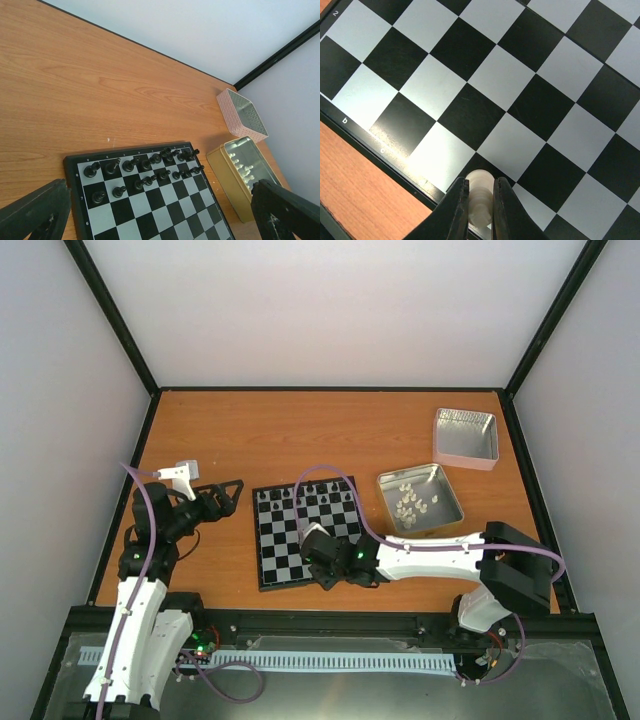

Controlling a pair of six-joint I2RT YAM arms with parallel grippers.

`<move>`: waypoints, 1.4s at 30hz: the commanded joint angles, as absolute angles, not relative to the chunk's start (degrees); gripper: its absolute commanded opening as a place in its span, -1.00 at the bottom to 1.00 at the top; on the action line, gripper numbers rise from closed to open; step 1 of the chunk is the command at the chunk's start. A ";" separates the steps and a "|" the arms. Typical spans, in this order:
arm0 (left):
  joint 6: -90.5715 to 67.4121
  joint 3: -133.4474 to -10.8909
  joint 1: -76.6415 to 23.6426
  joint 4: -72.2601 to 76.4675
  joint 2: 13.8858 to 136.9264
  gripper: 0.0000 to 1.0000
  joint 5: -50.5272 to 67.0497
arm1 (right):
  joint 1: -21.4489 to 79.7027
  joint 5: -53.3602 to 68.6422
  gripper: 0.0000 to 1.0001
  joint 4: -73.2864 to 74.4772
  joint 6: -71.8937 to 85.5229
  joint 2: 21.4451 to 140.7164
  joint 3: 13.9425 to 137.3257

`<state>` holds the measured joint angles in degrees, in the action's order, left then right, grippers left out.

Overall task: Set up the chess pieces on the board
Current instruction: Place the chess piece on the chessboard, then pick up the chess piece from the storage box.

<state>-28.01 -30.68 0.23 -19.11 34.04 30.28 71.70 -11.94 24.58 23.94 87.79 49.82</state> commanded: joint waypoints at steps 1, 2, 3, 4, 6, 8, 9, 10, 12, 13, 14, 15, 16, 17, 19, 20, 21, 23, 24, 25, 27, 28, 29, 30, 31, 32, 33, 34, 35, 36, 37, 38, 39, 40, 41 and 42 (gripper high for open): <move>-28.03 -30.81 0.01 -17.19 33.20 0.99 31.48 | 72.78 -11.44 -0.89 25.12 23.29 88.85 49.74; -28.10 -30.72 0.00 -17.14 33.00 0.99 31.54 | 72.77 -11.25 -0.88 25.40 23.22 88.86 49.83; -28.19 -30.61 0.00 -17.07 32.79 1.00 31.52 | 72.85 -11.10 -0.88 25.50 23.19 88.81 49.76; -28.28 -30.47 0.00 -16.91 32.60 0.99 31.48 | 72.86 -11.14 -0.85 25.75 23.39 88.78 49.75; -28.38 -30.35 0.00 -16.79 32.29 0.99 31.47 | 72.83 -11.48 -0.53 26.63 23.79 88.70 49.72; -28.44 -30.15 0.01 -16.47 32.24 1.00 31.45 | 72.86 -13.28 -0.24 27.36 24.45 88.13 50.08; -28.43 -30.15 0.00 -16.45 32.31 0.99 31.41 | 72.84 -14.22 -0.15 27.68 24.47 87.49 50.41; -28.35 -30.27 0.00 -16.50 32.47 0.99 31.41 | 72.86 -15.08 -0.07 27.92 24.41 86.74 51.02; -28.07 -30.60 0.00 -16.84 32.73 1.00 31.69 | 72.76 -16.83 0.04 28.81 25.04 84.91 52.68; -27.96 -30.79 0.00 -17.01 32.85 0.99 31.72 | 72.59 -17.39 0.06 29.29 25.27 84.03 53.73; -27.87 -30.96 0.00 -17.21 32.87 0.99 31.61 | 72.53 -18.02 0.09 29.84 25.72 83.17 54.65; -27.80 -31.05 0.01 -17.30 32.73 0.99 31.64 | 72.20 -18.82 0.11 30.53 26.63 82.42 55.67; -27.78 -31.11 0.04 -17.27 32.64 0.99 31.61 | 71.65 -19.29 0.13 31.13 27.72 81.68 56.51; -27.77 -31.11 0.05 -17.28 32.47 0.99 31.56 | 70.98 -19.87 0.14 31.62 28.11 80.92 57.19; -27.82 -31.23 0.00 -17.46 32.14 0.99 31.37 | 69.38 -22.29 0.19 32.92 30.41 79.10 58.05; -27.78 -31.39 0.00 -17.68 32.02 1.00 31.27 | 68.10 -22.95 0.19 33.55 31.00 78.39 58.16; -27.68 -31.91 0.00 -18.13 31.93 1.00 31.24 | 66.48 -23.65 0.19 34.24 31.91 77.67 58.14; -27.05 -33.46 0.00 -19.41 32.04 0.99 31.08 | 62.25 -25.43 0.18 36.17 34.05 76.10 57.91; -26.54 -34.34 0.00 -20.05 32.16 1.00 30.87 | 59.87 -25.89 0.18 37.04 34.77 75.17 57.59; -26.02 -35.15 0.04 -20.57 32.21 0.99 30.54 | 56.97 -26.41 0.16 37.84 35.52 74.27 57.10; -25.08 -36.43 0.00 -21.14 32.34 0.99 29.67 | 51.07 -26.73 0.13 38.79 36.60 72.41 55.95; -24.71 -36.63 0.02 -21.21 32.41 0.99 29.49 | 47.92 -26.69 0.11 39.22 37.10 71.72 55.38; -24.48 -36.73 0.00 -21.12 32.42 0.99 29.34 | 45.15 -26.29 0.10 39.42 37.29 71.10 54.83; -24.36 -36.59 0.00 -20.95 32.50 1.00 29.21 | 42.22 -25.66 0.09 39.21 37.26 70.62 54.12; -24.16 -36.45 0.00 -20.77 32.66 1.00 29.22 | 39.55 -24.94 0.08 38.84 37.00 70.36 53.52; -23.97 -36.28 0.00 -20.50 32.89 1.00 29.33 | 37.18 -24.24 0.08 38.25 36.74 70.36 53.04; -23.85 -36.20 0.00 -20.24 33.20 1.00 29.36 | 34.86 -23.33 0.06 37.87 36.29 70.58 52.66; -23.68 -36.12 0.01 -20.02 33.53 1.00 29.41 | 33.00 -22.36 0.05 37.43 35.74 71.10 52.46; -23.46 -36.05 0.00 -19.88 33.90 1.00 29.41 | 31.48 -21.32 0.05 37.14 35.03 71.70 52.35; -23.28 -36.05 0.00 -19.79 34.30 1.00 29.42 | 29.85 -19.72 0.04 36.79 33.99 72.58 52.38; -23.09 -36.16 0.00 -19.81 34.60 0.99 29.34 | 29.13 -18.44 0.01 36.34 32.45 73.53 52.45; -22.93 -36.25 0.00 -19.91 34.97 0.99 29.27 | 28.79 -17.67 -0.02 36.29 30.88 74.56 52.65; -22.74 -36.36 0.00 -20.01 35.24 0.99 29.25 | 28.68 -17.57 -0.06 36.63 30.11 75.61 52.94; -22.64 -36.34 0.00 -20.18 35.32 1.00 29.21 | 28.62 -17.36 -0.09 36.88 29.47 76.53 53.20; -22.59 -36.24 0.00 -20.38 35.29 1.00 29.12 | 28.62 -17.25 -0.12 36.99 28.85 77.45 53.32; -22.65 -35.98 0.00 -20.41 35.18 1.00 29.00 | 28.65 -17.30 -0.14 37.00 28.51 78.18 53.27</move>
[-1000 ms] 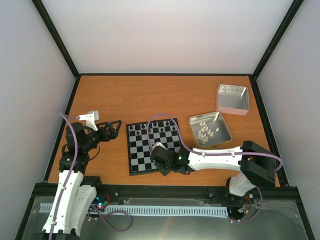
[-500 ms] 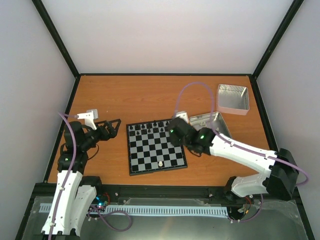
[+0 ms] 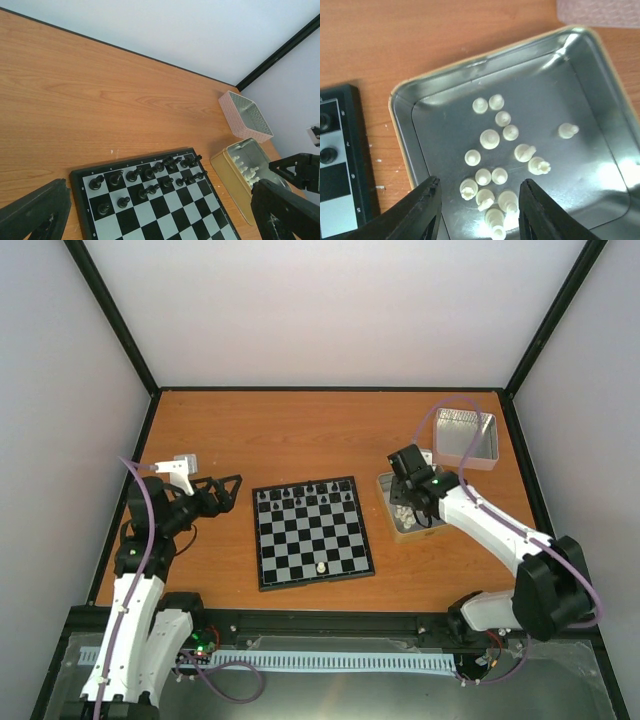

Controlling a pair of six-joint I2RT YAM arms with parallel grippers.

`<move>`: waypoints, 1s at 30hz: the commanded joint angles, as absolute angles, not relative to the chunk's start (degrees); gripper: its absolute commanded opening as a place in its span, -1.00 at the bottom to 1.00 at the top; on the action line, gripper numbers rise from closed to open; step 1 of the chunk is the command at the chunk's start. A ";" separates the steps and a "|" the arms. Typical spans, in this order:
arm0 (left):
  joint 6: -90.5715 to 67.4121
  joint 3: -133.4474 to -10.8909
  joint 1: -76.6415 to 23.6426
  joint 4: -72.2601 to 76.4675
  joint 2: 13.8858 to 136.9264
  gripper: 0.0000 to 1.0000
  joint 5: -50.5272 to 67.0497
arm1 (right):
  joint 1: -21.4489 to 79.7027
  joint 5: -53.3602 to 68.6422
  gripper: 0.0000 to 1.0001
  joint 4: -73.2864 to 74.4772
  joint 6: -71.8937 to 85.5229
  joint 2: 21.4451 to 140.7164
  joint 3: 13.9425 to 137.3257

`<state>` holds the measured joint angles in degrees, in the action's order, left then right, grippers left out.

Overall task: Set up the chess pieces on the board
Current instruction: Pick up the chess piece from the storage box.

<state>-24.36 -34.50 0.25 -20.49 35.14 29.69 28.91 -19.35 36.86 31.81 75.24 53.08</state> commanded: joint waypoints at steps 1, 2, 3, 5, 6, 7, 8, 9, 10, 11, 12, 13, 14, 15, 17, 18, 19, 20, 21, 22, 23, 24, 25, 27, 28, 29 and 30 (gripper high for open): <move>-22.67 -35.72 0.00 -20.33 34.97 0.99 28.95 | 28.57 -17.27 -0.16 36.89 28.48 78.84 53.14; -22.72 -35.33 0.00 -20.28 34.72 1.00 28.99 | 28.50 -17.11 -0.17 36.71 28.48 79.44 52.91; -22.71 -35.22 0.00 -20.27 34.50 0.99 29.00 | 28.44 -16.83 -0.20 36.38 28.50 80.18 52.64; -22.68 -35.19 0.01 -20.17 34.12 0.99 28.70 | 28.19 -16.25 -0.23 35.71 28.75 81.40 52.25; -22.65 -35.27 0.00 -20.25 34.10 1.00 28.67 | 27.99 -16.04 -0.26 35.57 28.91 82.07 52.21; -22.56 -35.32 0.00 -20.36 34.10 0.99 28.50 | 27.84 -15.94 -0.28 35.39 29.06 82.66 52.14; -22.51 -35.32 0.00 -20.58 34.10 0.99 28.31 | 27.66 -15.83 -0.30 35.24 29.08 83.26 52.12; -22.59 -35.25 0.04 -20.60 34.10 0.99 28.32 | 27.46 -15.90 -0.30 34.87 29.09 83.76 52.04; -22.66 -35.20 0.01 -20.64 34.08 0.99 28.30 | 27.23 -15.97 -0.31 34.58 29.01 84.23 51.91; -22.67 -35.15 0.00 -20.58 34.10 0.99 28.30 | 26.84 -15.95 -0.33 34.22 29.01 84.73 51.76; -22.72 -35.13 0.00 -20.58 34.10 0.99 28.29 | 26.55 -15.75 -0.35 33.82 28.89 85.21 51.60; -22.68 -35.15 0.00 -20.63 34.06 0.99 28.26 | 26.28 -15.61 -0.36 33.62 28.85 85.76 51.53; -22.68 -35.08 0.00 -20.57 34.01 1.00 28.17 | 26.06 -15.51 -0.37 33.49 28.86 86.34 51.54; -22.72 -35.12 0.00 -20.60 34.05 0.99 28.13 | 25.83 -15.53 -0.37 33.29 28.83 86.91 51.51; -22.68 -35.12 0.00 -20.58 34.08 0.99 28.00 | 25.47 -15.47 -0.39 32.58 28.59 87.92 51.50; -22.72 -35.03 0.00 -20.52 34.10 1.00 27.91 | 25.24 -15.40 -0.40 32.29 28.55 88.45 51.55; -22.68 -35.02 0.01 -20.53 34.10 1.00 27.83 | 24.96 -15.21 -0.41 32.04 28.54 88.95 51.70; -22.68 -35.06 0.00 -20.48 34.18 0.99 27.77 | 24.63 -14.94 -0.42 31.78 28.45 89.48 51.87; -22.72 -35.01 0.01 -20.49 34.25 0.99 27.69 | 24.37 -14.75 -0.45 31.43 28.47 89.97 52.01; -22.76 -35.01 0.00 -20.40 34.28 1.00 27.43 | 23.58 -14.53 -0.51 30.88 28.56 91.07 52.49; -22.81 -34.96 0.00 -20.36 34.21 1.00 27.28 | 23.28 -14.43 -0.52 30.57 28.56 91.44 52.55; -22.77 -34.98 0.04 -20.38 34.19 0.99 27.14 | 22.93 -14.42 -0.52 30.08 28.44 91.87 52.61; -22.76 -34.93 0.01 -20.39 34.11 0.99 27.08 | 22.72 -14.33 -0.53 29.73 28.32 92.31 52.69; -22.76 -34.93 0.02 -20.44 33.86 0.99 26.92 | 22.41 -13.27 -0.53 28.95 27.43 93.12 52.96; -22.76 -34.96 0.00 -20.47 33.72 0.99 26.89 | 22.39 -13.16 -0.53 28.83 27.10 93.43 53.11; -22.76 -34.93 0.00 -20.50 33.60 1.00 26.85 | 22.36 -13.25 -0.54 28.87 26.84 93.75 53.31; -22.76 -34.91 0.00 -20.60 33.50 0.99 26.77 | 22.33 -13.50 -0.54 28.91 26.69 93.99 53.55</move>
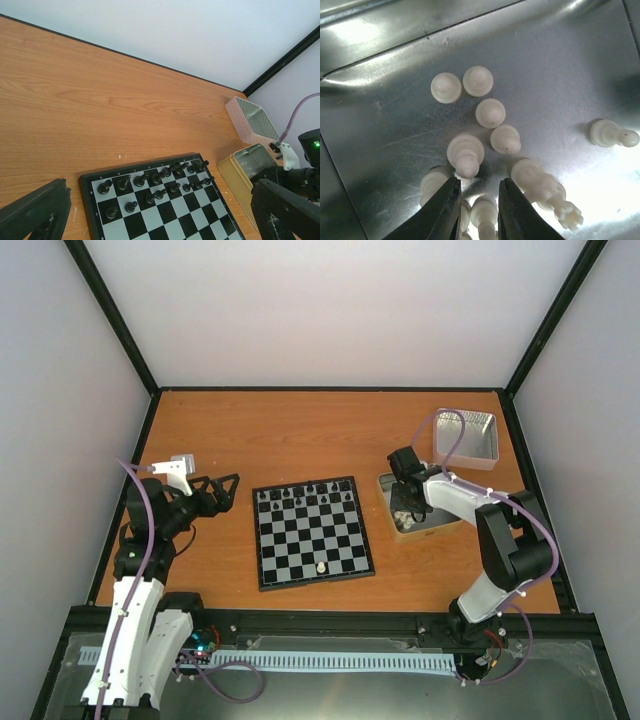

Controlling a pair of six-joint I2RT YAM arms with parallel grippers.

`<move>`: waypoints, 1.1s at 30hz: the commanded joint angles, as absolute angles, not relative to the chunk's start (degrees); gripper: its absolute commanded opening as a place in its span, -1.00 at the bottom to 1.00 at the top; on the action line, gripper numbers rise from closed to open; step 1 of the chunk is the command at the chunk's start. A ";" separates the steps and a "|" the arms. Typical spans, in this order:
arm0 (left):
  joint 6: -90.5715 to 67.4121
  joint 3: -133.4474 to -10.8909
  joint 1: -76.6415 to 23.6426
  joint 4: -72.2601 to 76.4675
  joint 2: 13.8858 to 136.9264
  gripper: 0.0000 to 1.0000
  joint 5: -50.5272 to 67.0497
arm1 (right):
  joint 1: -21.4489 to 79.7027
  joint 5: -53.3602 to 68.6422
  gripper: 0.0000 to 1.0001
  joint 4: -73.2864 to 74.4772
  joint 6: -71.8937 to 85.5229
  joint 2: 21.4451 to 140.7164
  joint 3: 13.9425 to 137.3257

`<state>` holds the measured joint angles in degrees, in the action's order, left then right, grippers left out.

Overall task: Set up the chess pieces on the board
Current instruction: Pick up the chess piece from the storage box.

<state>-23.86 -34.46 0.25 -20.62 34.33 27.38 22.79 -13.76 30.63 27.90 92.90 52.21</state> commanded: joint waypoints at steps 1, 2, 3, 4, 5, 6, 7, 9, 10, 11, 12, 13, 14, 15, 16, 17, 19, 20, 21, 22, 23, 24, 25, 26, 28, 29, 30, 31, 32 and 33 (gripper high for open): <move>-22.77 -34.94 0.00 -20.57 33.41 1.00 26.80 | 22.32 -13.83 -0.55 28.92 26.57 94.11 53.59; -22.77 -34.89 0.02 -20.57 33.40 1.00 26.73 | 22.18 -14.22 -0.55 28.93 26.48 94.19 53.73; -22.76 -34.90 0.00 -20.57 33.42 0.99 26.72 | 22.11 -14.47 -0.55 28.85 26.39 94.24 53.85; -22.81 -34.89 0.00 -20.53 33.42 0.99 26.72 | 21.92 -14.52 -0.55 28.80 26.30 94.34 53.98; -22.79 -34.86 0.00 -20.49 33.45 0.99 26.73 | 21.78 -14.46 -0.55 28.79 26.22 94.44 54.10; -22.78 -34.95 0.00 -20.55 33.53 1.00 26.72 | 21.65 -14.42 -0.55 28.76 26.07 94.66 54.28; -22.69 -34.96 0.00 -20.49 33.57 0.99 26.72 | 21.55 -14.41 -0.55 28.68 25.96 94.85 54.52; -22.68 -34.96 0.00 -20.48 33.60 0.99 26.70 | 21.45 -14.34 -0.55 28.61 25.72 95.28 54.70; -22.69 -34.94 0.00 -20.59 33.53 0.99 26.72 | 21.34 -14.25 -0.55 28.43 25.55 95.39 54.79; -22.68 -34.93 0.00 -20.61 33.50 0.99 26.73 | 21.35 -14.17 -0.55 28.36 25.38 95.56 54.84; -22.68 -34.94 0.00 -20.65 33.52 0.99 26.72 | 21.36 -14.04 -0.55 28.30 25.21 95.68 54.91; -22.68 -34.98 0.00 -20.65 33.41 0.99 26.60 | 21.25 -13.98 -0.55 28.16 25.01 95.74 54.99; -22.68 -34.94 0.00 -20.61 33.40 0.99 26.65 | 21.26 -13.91 -0.55 28.03 24.90 95.83 55.08; -22.68 -34.89 0.00 -20.63 33.42 0.99 26.57 | 21.18 -13.82 -0.55 27.91 24.69 95.86 55.10; -22.68 -34.83 0.00 -20.56 33.40 0.99 26.55 | 21.16 -13.74 -0.55 27.78 24.55 95.95 55.18; -22.68 -34.86 0.00 -20.47 33.48 0.99 26.54 | 21.07 -13.71 -0.55 27.76 24.38 96.06 55.30; -22.76 -34.73 0.00 -20.17 33.69 1.00 26.61 | 21.02 -13.58 -0.54 27.66 24.01 96.37 55.65; -22.76 -34.77 0.00 -20.11 33.81 1.00 26.57 | 20.99 -13.55 -0.53 27.59 23.86 96.48 55.83; -22.81 -34.78 0.00 -20.11 33.91 0.99 26.55 | 20.92 -13.54 -0.51 27.49 23.82 96.63 55.99; -22.77 -34.80 0.00 -20.13 34.00 1.00 26.54 | 20.87 -13.54 -0.51 27.46 23.80 96.81 56.18; -22.76 -34.72 0.00 -20.14 34.01 1.00 26.48 | 20.79 -13.54 -0.51 27.54 23.82 97.04 56.35; -22.76 -34.75 0.00 -20.13 33.97 0.99 26.54 | 20.69 -13.67 -0.51 27.54 23.88 97.23 56.49; -22.76 -34.75 0.00 -20.17 33.87 0.99 26.50 | 20.66 -13.91 -0.52 27.59 23.97 97.33 56.59; -22.76 -34.75 0.00 -20.15 33.78 0.99 26.42 | 20.65 -14.27 -0.54 27.60 24.06 97.38 56.65; -22.68 -34.67 0.00 -20.15 33.69 0.99 26.30 | 20.59 -14.41 -0.60 27.36 23.85 97.32 56.55; -22.68 -34.70 0.00 -20.10 33.74 0.99 26.30 | 20.62 -13.94 -0.66 27.16 23.42 97.15 56.55; -22.74 -34.64 0.00 -19.93 33.80 0.99 26.21 | 20.61 -13.82 -0.73 27.27 23.31 96.97 56.56; -22.76 -34.60 0.00 -19.88 33.88 0.99 26.16 | 20.65 -13.66 -0.79 27.50 23.34 96.68 56.53; -22.76 -34.67 0.00 -19.93 33.99 1.00 26.19 | 20.65 -13.63 -0.84 27.84 23.30 96.49 56.59; -22.70 -34.75 0.00 -19.95 34.01 0.99 26.19 | 20.59 -13.88 -0.85 28.12 23.42 96.12 56.58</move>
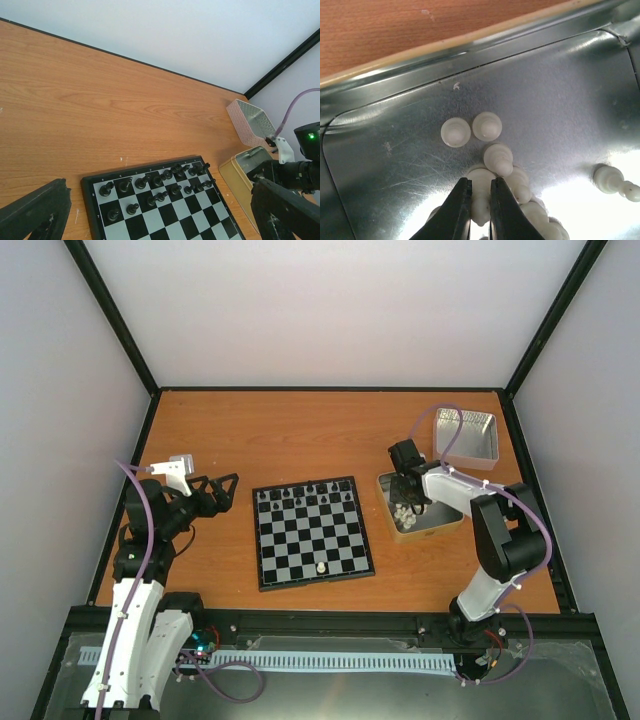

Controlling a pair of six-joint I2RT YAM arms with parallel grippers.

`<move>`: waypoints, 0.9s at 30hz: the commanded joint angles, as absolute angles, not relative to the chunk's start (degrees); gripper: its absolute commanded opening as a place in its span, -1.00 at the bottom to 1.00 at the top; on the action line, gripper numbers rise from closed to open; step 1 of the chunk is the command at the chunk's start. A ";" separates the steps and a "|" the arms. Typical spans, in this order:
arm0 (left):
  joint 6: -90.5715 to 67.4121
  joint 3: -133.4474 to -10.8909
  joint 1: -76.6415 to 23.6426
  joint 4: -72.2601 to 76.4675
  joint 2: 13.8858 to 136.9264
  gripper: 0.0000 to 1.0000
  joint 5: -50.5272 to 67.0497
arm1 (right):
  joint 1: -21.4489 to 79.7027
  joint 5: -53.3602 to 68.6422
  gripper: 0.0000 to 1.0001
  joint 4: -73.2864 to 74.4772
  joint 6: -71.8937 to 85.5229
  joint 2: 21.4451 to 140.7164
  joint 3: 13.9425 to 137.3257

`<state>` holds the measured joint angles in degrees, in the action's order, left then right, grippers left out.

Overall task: Set up the chess pieces on the board
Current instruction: Pick up the chess piece from the storage box, then place the chess piece on the chessboard.

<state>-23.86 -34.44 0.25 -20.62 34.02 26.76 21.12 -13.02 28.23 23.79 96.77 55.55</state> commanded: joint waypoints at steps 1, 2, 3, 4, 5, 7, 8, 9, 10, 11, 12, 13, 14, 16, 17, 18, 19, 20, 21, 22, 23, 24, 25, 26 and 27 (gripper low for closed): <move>-22.68 -34.74 0.00 -20.03 34.01 0.99 26.10 | 20.62 -14.01 -0.89 28.34 23.46 95.71 56.55; -22.68 -34.78 0.02 -20.04 33.95 1.00 26.10 | 20.67 -14.19 -0.91 28.57 23.41 95.19 56.63; -22.68 -34.66 0.00 -19.97 33.85 0.99 26.03 | 20.70 -14.19 -0.92 28.84 23.38 94.46 56.79; -22.74 -34.63 0.00 -19.89 33.81 1.00 26.02 | 20.74 -14.05 -0.92 29.25 23.38 93.77 57.03; -22.80 -34.57 0.00 -19.89 33.68 1.00 26.02 | 20.74 -13.81 -0.92 29.65 23.38 92.91 57.35; -23.01 -34.58 0.01 -19.82 33.71 0.99 26.23 | 20.82 -12.64 -0.92 30.78 23.30 90.72 58.04; -22.98 -34.61 0.00 -19.78 33.76 0.99 26.30 | 20.87 -11.78 -0.92 31.23 23.35 89.64 58.47; -23.00 -34.62 0.00 -19.89 33.94 0.99 26.36 | 20.97 -10.91 -0.91 31.64 23.30 88.63 58.85; -22.94 -34.67 0.00 -19.87 33.93 1.00 26.37 | 21.19 -9.86 -0.91 31.95 23.23 87.61 59.23; -22.94 -34.69 0.00 -19.89 33.90 0.99 26.36 | 21.49 -8.93 -0.91 32.23 23.09 86.62 59.57; -22.94 -34.68 0.00 -19.87 33.77 0.99 26.27 | 21.91 -7.70 -0.90 32.56 22.99 85.67 59.84; -22.94 -34.62 0.00 -19.87 33.63 0.99 26.38 | 22.53 -6.63 -0.90 32.81 22.96 84.87 60.08; -22.94 -34.57 0.00 -19.83 33.46 0.99 26.30 | 23.22 -5.83 -0.90 33.22 23.01 84.18 60.31; -22.94 -34.52 0.00 -19.74 33.25 0.99 26.29 | 25.17 -5.11 -0.89 34.46 23.66 83.18 61.15; -22.94 -34.51 0.00 -19.69 33.18 0.99 26.28 | 26.27 -5.20 -0.89 35.60 24.17 83.06 61.71; -22.94 -34.48 0.00 -19.71 33.06 1.00 26.31 | 27.53 -5.02 -0.89 36.66 24.62 83.03 62.26; -22.94 -34.49 0.00 -19.69 33.07 0.99 26.36 | 29.00 -5.04 -0.89 37.55 25.14 82.93 62.60; -22.94 -34.47 0.00 -19.69 33.03 0.99 26.37 | 30.74 -5.34 -0.88 38.35 25.54 82.84 62.92; -22.94 -34.49 0.00 -19.69 32.97 0.99 26.39 | 33.25 -5.61 -0.88 38.79 26.10 82.74 63.01; -22.95 -34.47 0.00 -19.69 32.97 0.99 26.39 | 35.13 -5.65 -0.88 39.10 26.72 82.76 63.21; -22.90 -34.48 0.00 -19.73 32.89 0.99 26.45 | 37.12 -5.53 -0.88 39.37 27.31 82.90 63.39; -22.93 -34.50 0.00 -19.74 32.87 1.00 26.48 | 39.15 -5.46 -0.88 39.64 27.92 83.04 63.50; -22.94 -34.45 0.00 -19.64 32.92 0.99 26.53 | 41.12 -5.49 -0.88 39.76 28.41 83.28 63.73; -22.94 -34.45 0.02 -19.63 32.84 1.00 26.61 | 43.13 -5.72 -0.88 39.85 28.84 83.65 63.92; -22.94 -34.43 0.00 -19.60 32.75 1.00 26.69 | 45.03 -6.05 -0.88 40.05 29.36 84.13 64.24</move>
